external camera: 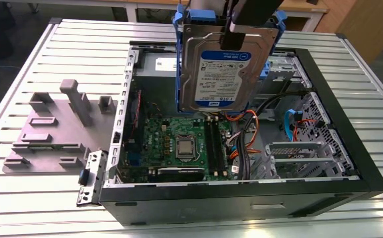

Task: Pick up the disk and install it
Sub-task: 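Pick up the disk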

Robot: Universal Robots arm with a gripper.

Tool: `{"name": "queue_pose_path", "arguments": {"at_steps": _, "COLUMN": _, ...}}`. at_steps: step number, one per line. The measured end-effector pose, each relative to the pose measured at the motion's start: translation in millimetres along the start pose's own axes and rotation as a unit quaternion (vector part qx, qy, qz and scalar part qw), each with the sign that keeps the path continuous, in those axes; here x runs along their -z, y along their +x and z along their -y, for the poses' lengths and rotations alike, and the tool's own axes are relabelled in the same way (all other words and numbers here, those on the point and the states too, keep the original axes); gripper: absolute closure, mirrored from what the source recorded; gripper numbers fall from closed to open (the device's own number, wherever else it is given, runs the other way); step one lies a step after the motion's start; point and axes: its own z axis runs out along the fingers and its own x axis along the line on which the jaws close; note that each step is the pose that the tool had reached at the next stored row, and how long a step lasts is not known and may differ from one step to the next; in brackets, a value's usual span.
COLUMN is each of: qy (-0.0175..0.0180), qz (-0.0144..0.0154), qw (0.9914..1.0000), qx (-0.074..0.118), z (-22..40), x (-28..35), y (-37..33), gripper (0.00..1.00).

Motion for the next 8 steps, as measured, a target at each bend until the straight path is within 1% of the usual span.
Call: {"name": "queue_pose_path", "arguments": {"at_steps": 8, "qy": -0.0002, "qz": 0.0000, "qw": 1.00000, "qx": 0.000, "z": 5.3, "x": 0.2, "y": -0.1, "gripper": 0.65}}
